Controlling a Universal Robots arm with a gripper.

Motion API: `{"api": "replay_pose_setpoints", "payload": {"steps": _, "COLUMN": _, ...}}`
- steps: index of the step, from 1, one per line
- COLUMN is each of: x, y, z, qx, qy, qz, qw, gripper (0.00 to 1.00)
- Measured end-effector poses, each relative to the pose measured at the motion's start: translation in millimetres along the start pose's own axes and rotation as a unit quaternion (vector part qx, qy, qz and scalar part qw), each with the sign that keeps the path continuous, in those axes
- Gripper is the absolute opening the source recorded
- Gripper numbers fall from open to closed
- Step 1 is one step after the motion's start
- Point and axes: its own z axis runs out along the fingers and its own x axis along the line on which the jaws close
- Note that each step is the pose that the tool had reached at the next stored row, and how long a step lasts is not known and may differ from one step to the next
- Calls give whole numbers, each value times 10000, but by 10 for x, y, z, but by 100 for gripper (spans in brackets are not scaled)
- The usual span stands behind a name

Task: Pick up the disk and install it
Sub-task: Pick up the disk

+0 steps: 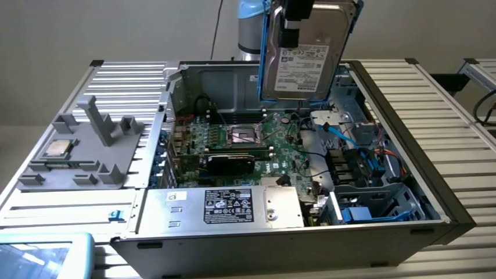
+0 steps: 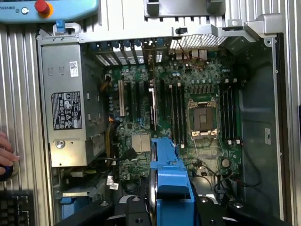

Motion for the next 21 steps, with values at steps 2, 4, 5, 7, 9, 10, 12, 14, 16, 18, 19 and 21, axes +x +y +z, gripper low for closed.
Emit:
{"api": "replay_pose_setpoints", "payload": {"steps": 2, "x": 8, "y": -91, "z": 0, "qx": 0, "qy": 0, "qz": 0, "qw": 10000, "gripper": 37}}
{"api": "replay_pose_setpoints", "payload": {"steps": 4, "x": 18, "y": -181, "z": 1, "qx": -1, "qy": -2, "qz": -1, "qw": 10000, "gripper": 37}}
{"api": "replay_pose_setpoints", "payload": {"steps": 5, "x": 24, "y": -227, "z": 1, "qx": -1, "qy": -3, "qz": 0, "qw": 10000, "gripper": 37}}
{"api": "replay_pose_setpoints", "payload": {"steps": 7, "x": 35, "y": -319, "z": 2, "qx": -1, "qy": -6, "qz": 0, "qw": 10000, "gripper": 37}}
{"api": "replay_pose_setpoints", "payload": {"steps": 9, "x": 40, "y": -381, "z": 3, "qx": -1, "qy": -7, "qz": 0, "qw": 10000, "gripper": 37}}
{"api": "replay_pose_setpoints", "payload": {"steps": 10, "x": 39, "y": -397, "z": 3, "qx": -1, "qy": -7, "qz": 0, "qw": 10000, "gripper": 37}}
{"api": "replay_pose_setpoints", "payload": {"steps": 12, "x": 42, "y": -402, "z": 3, "qx": -1, "qy": -7, "qz": 0, "qw": 10000, "gripper": 37}}
{"api": "replay_pose_setpoints", "payload": {"steps": 14, "x": 43, "y": -402, "z": 3, "qx": -1, "qy": -7, "qz": 1, "qw": 10000, "gripper": 37}}
{"api": "replay_pose_setpoints", "payload": {"steps": 16, "x": 43, "y": -403, "z": 3, "qx": -2, "qy": -8, "qz": 0, "qw": 10000, "gripper": 37}}
{"api": "replay_pose_setpoints", "payload": {"steps": 18, "x": 43, "y": -403, "z": 3, "qx": -3, "qy": -7, "qz": 0, "qw": 10000, "gripper": 37}}
{"api": "replay_pose_setpoints", "payload": {"steps": 19, "x": 43, "y": -403, "z": 3, "qx": -3, "qy": -7, "qz": 0, "qw": 10000, "gripper": 37}}
{"api": "replay_pose_setpoints", "payload": {"steps": 21, "x": 43, "y": -403, "z": 3, "qx": -3, "qy": -7, "qz": 0, "qw": 10000, "gripper": 37}}
